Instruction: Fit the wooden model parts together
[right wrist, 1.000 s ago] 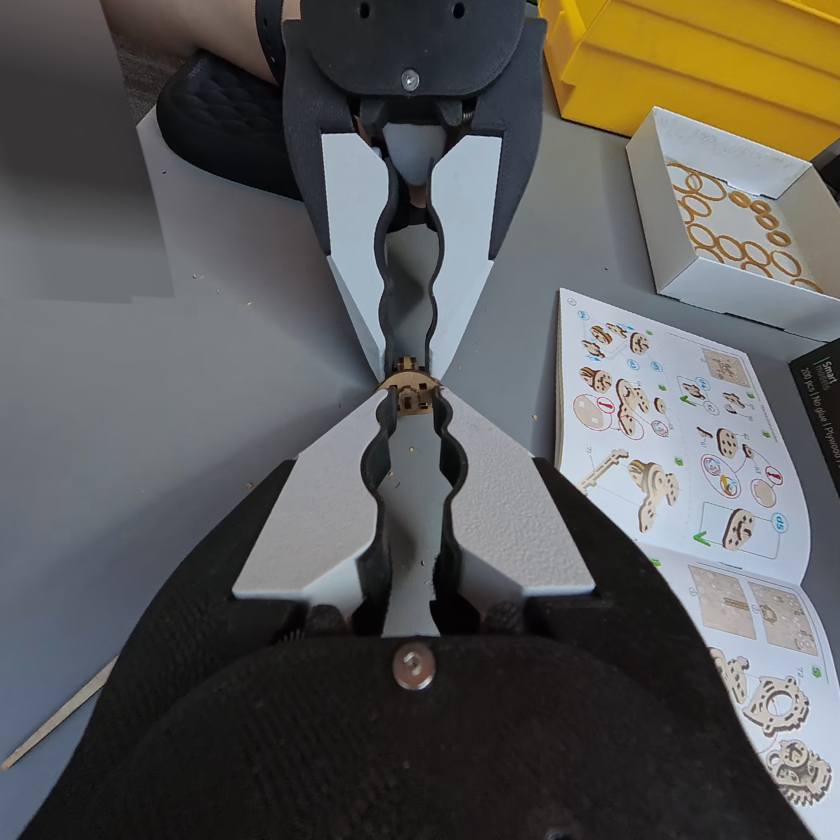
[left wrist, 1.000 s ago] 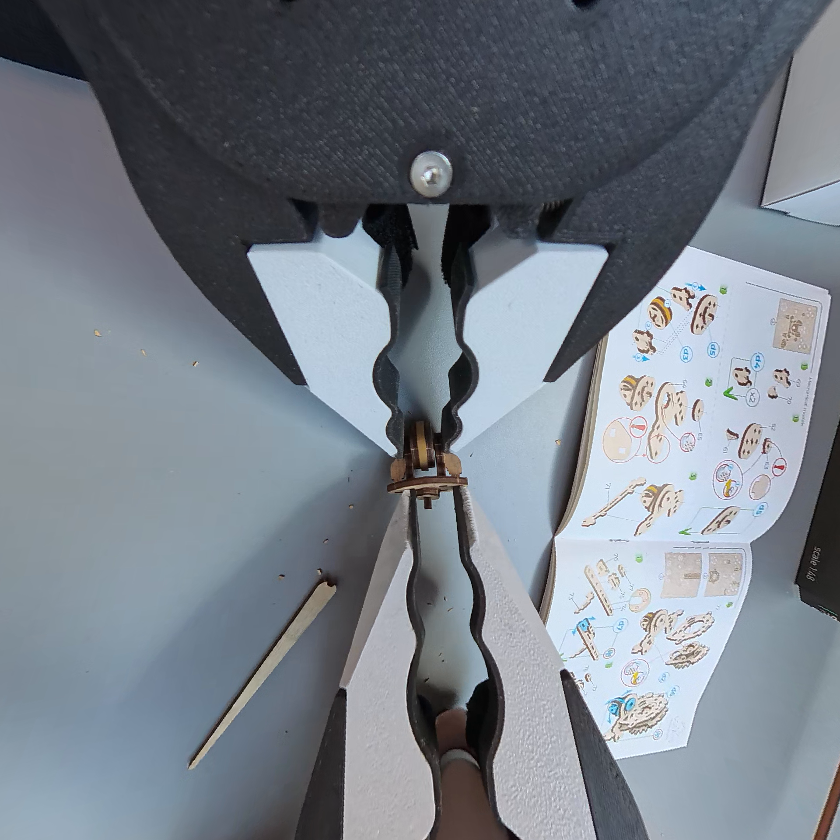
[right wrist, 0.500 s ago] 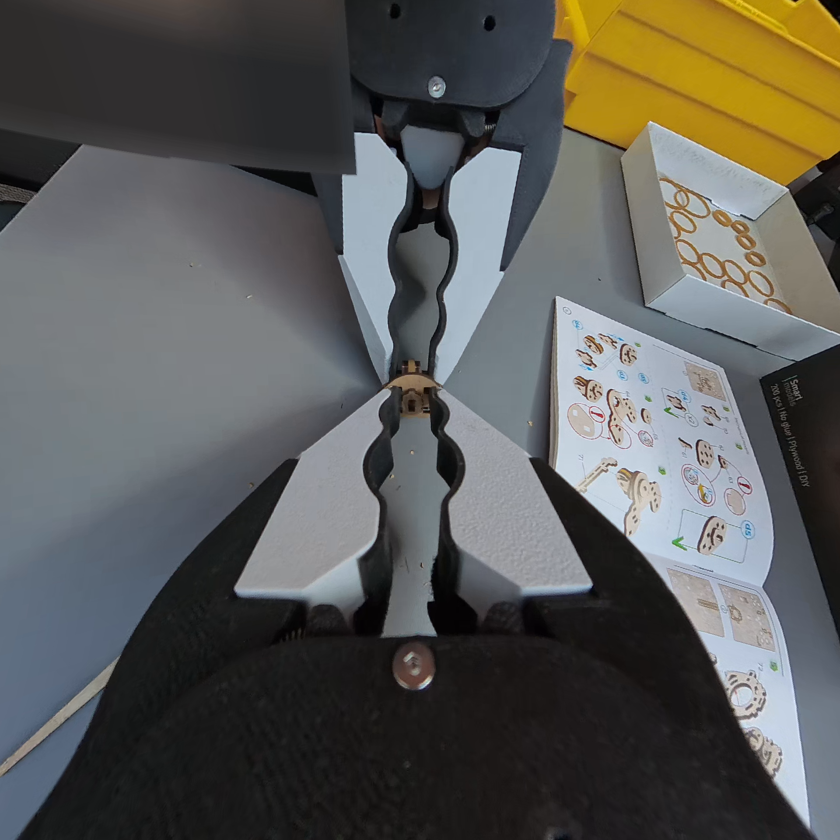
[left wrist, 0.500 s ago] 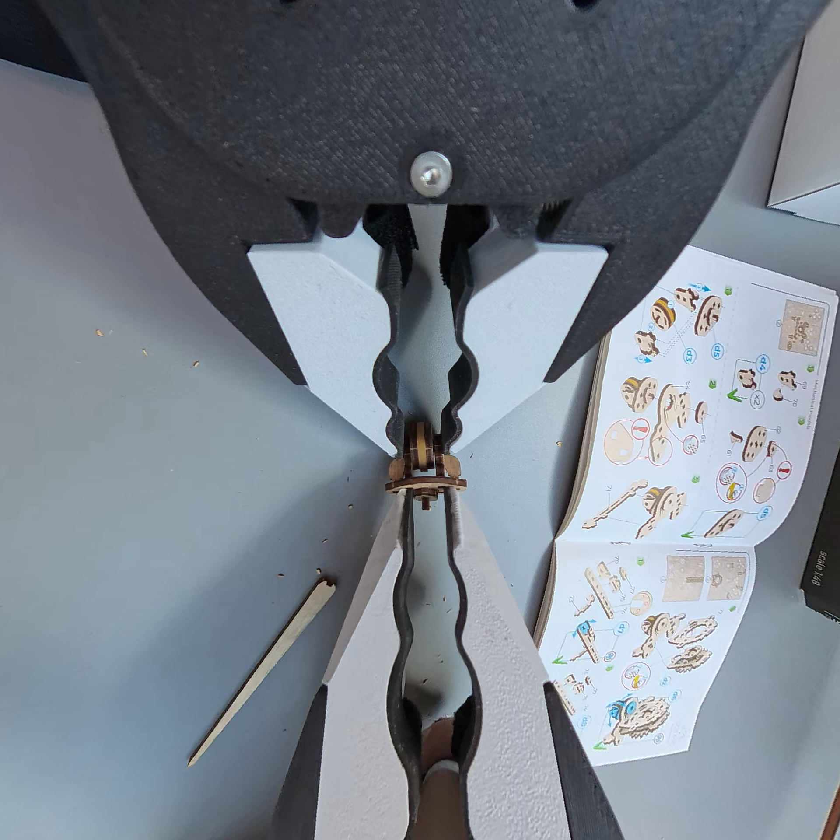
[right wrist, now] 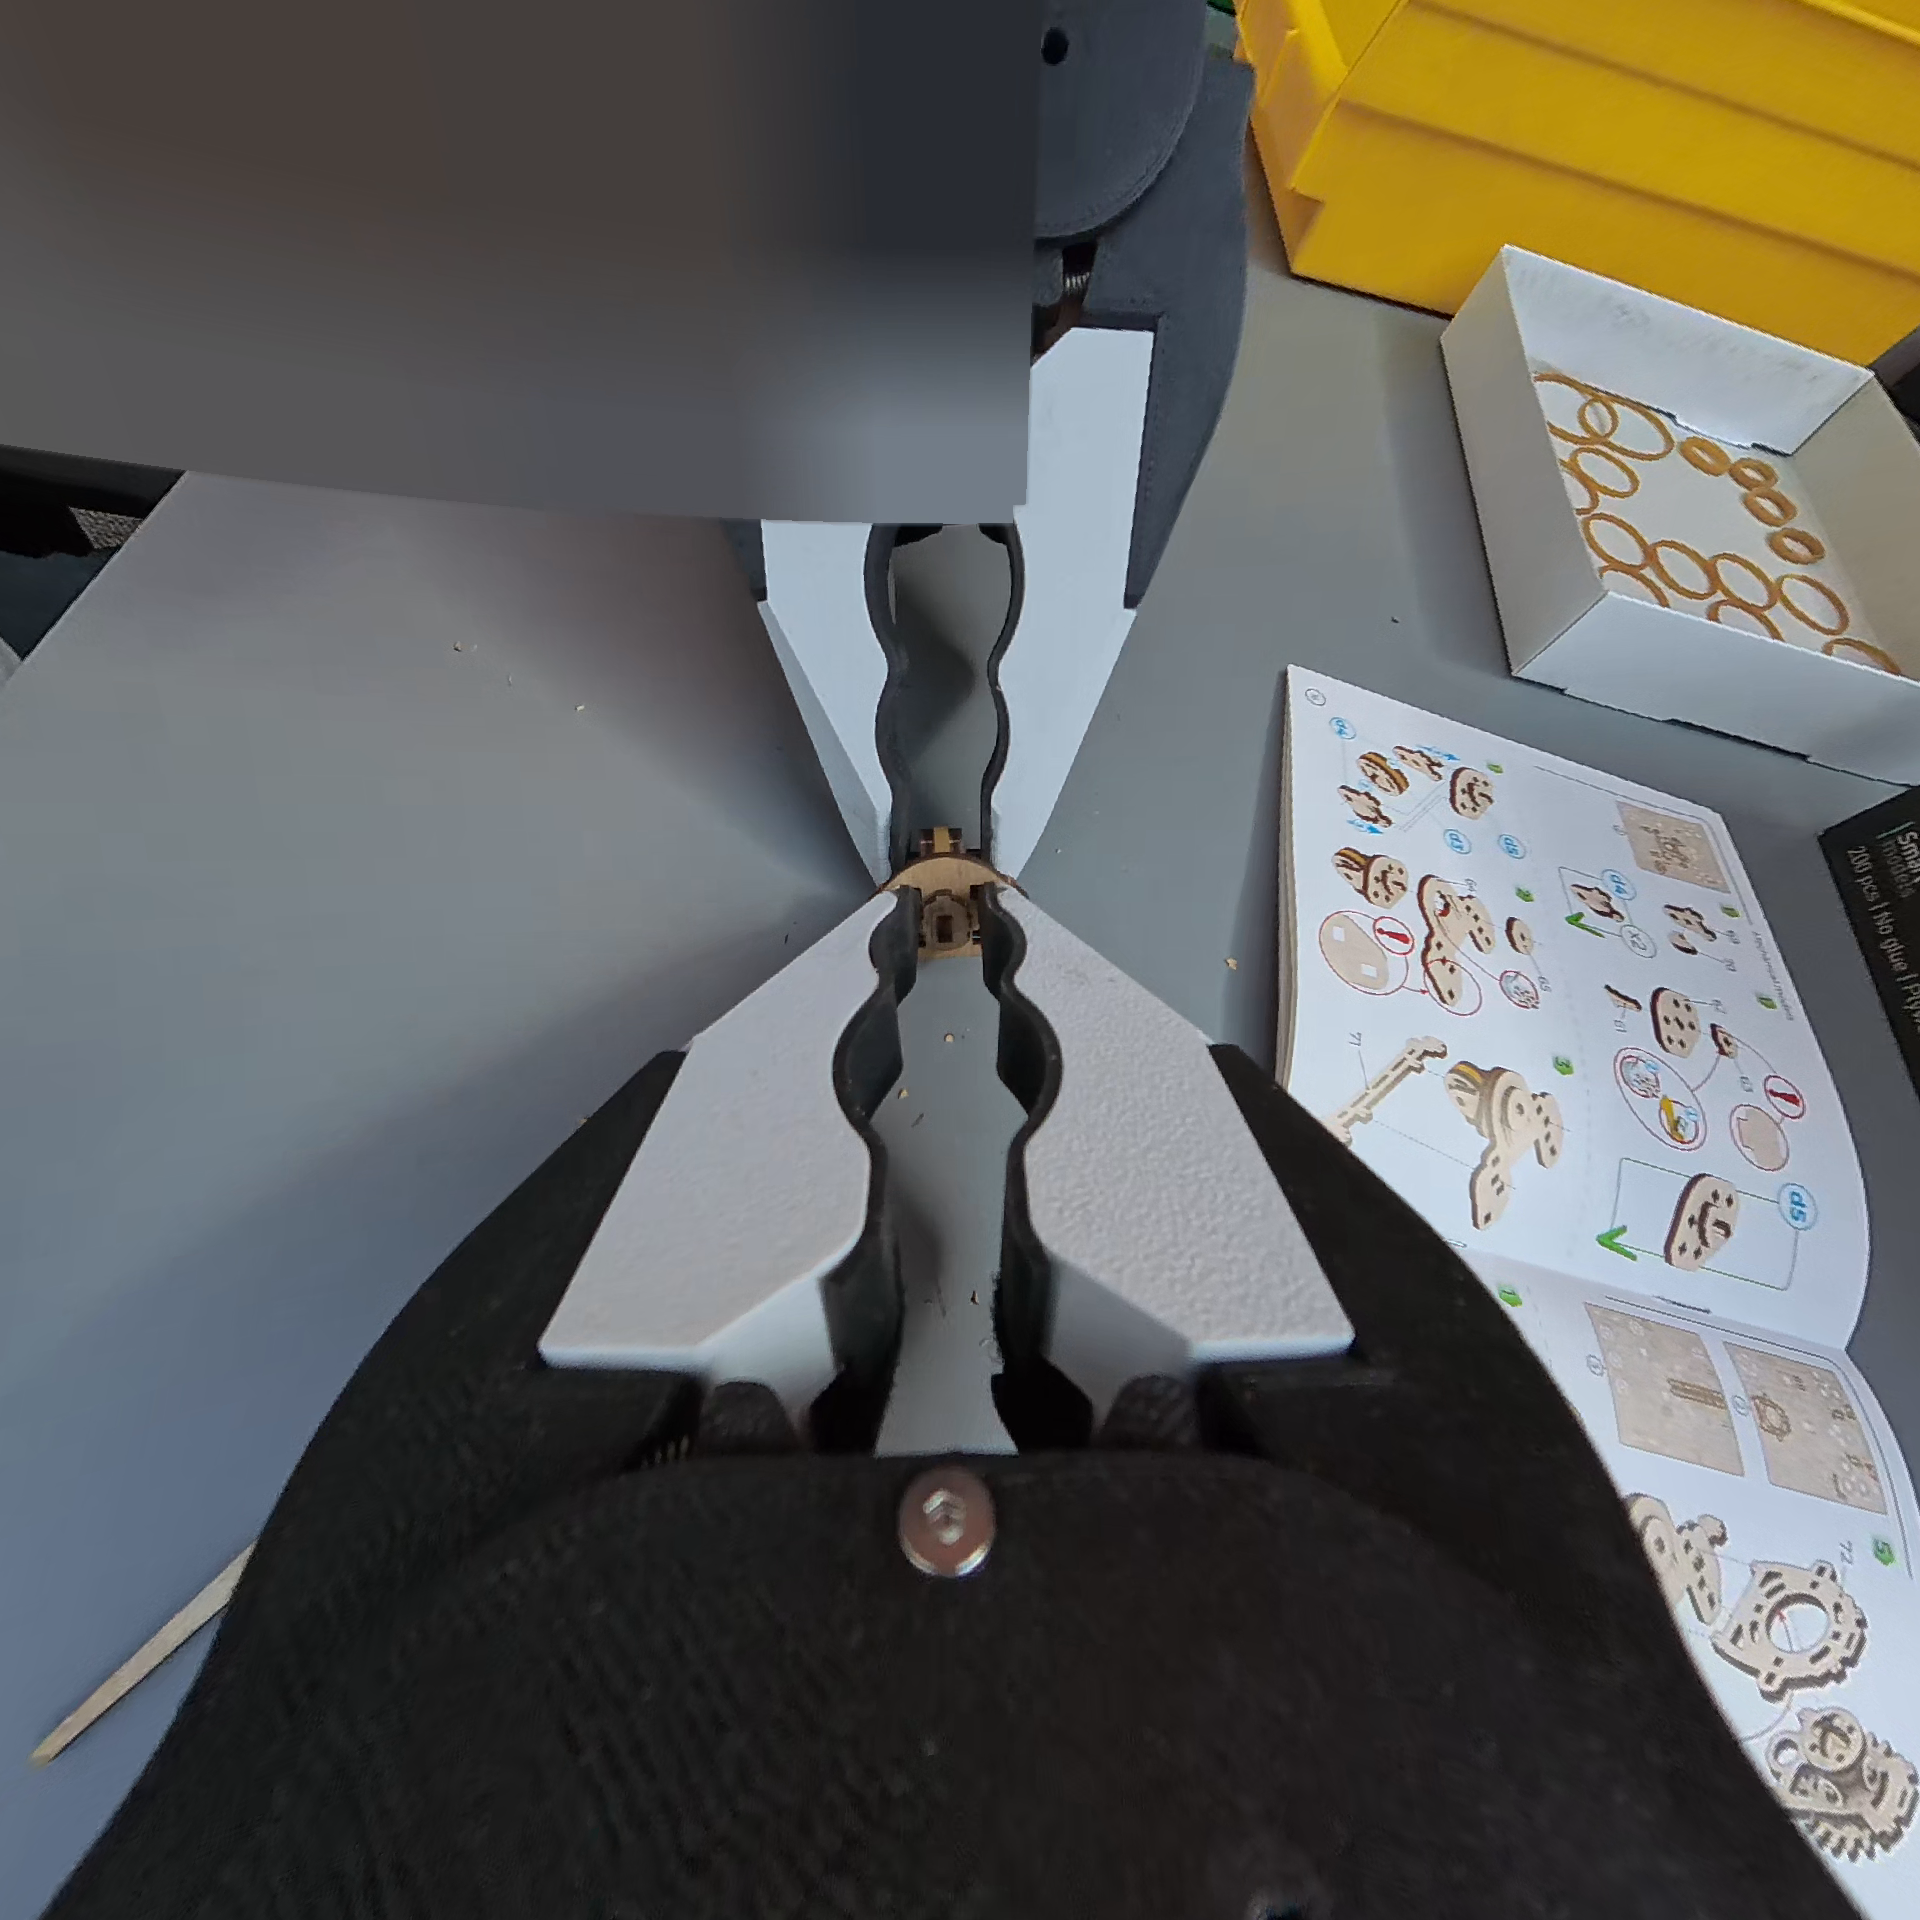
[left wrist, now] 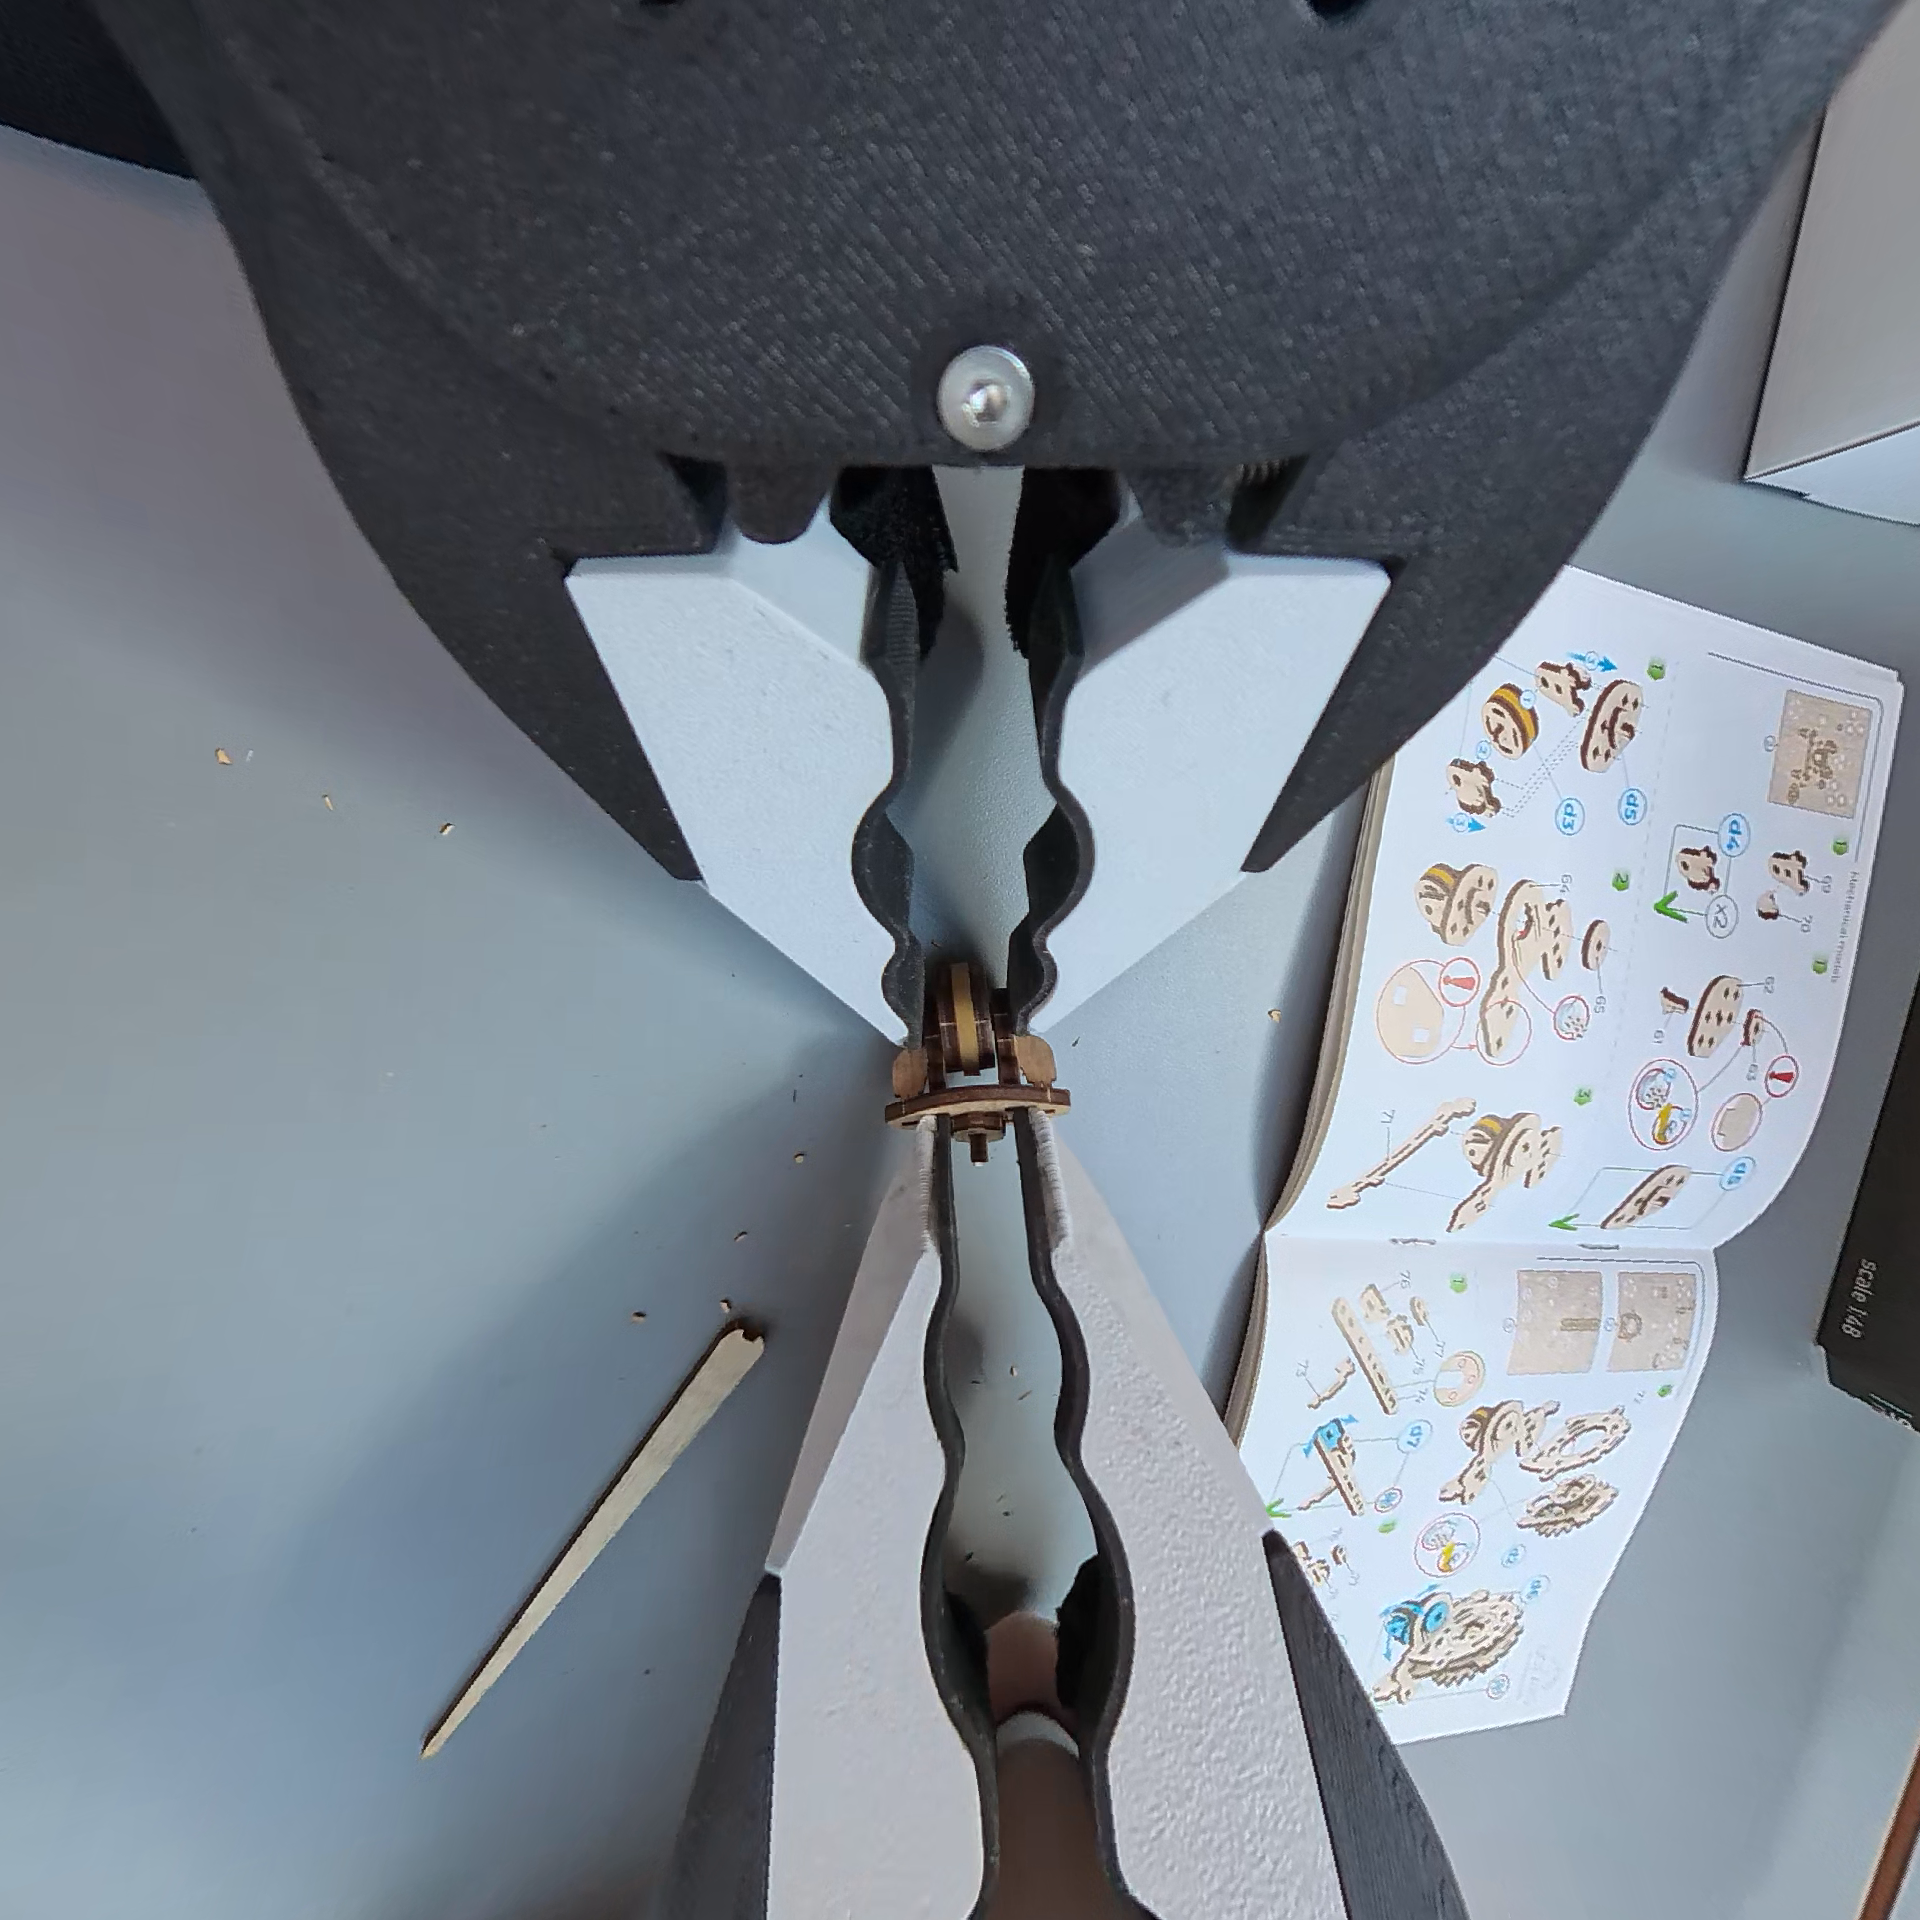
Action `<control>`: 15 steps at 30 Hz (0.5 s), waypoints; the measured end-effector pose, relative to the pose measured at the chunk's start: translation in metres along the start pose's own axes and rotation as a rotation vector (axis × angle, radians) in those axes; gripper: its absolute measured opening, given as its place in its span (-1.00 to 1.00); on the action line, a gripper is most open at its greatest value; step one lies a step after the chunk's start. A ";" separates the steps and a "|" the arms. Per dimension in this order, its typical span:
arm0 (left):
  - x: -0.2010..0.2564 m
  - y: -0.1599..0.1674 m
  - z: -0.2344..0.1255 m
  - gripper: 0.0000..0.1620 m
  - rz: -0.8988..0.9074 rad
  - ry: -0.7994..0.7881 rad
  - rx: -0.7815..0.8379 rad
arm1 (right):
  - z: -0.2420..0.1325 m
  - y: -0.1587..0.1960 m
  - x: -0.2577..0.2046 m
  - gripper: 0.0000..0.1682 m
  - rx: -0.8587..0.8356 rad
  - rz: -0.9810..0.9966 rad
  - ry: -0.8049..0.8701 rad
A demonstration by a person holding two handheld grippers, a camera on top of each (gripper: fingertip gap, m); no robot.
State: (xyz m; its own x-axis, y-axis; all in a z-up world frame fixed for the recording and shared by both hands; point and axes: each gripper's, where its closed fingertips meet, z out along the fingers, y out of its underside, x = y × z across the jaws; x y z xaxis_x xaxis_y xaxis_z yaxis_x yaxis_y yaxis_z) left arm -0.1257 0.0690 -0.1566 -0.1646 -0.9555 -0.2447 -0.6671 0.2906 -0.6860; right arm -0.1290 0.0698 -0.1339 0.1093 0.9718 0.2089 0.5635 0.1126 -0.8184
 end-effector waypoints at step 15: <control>0.000 0.000 0.000 -0.83 0.001 -0.001 -0.009 | 0.001 -0.001 -0.001 -0.87 -0.045 0.006 -0.007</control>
State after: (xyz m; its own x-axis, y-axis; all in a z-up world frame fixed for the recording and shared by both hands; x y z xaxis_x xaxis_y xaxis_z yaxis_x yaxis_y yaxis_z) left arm -0.1258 0.0693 -0.1564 -0.1646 -0.9552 -0.2459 -0.6735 0.2910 -0.6795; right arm -0.1308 0.0691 -0.1342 0.1071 0.9739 0.2002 0.5988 0.0976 -0.7949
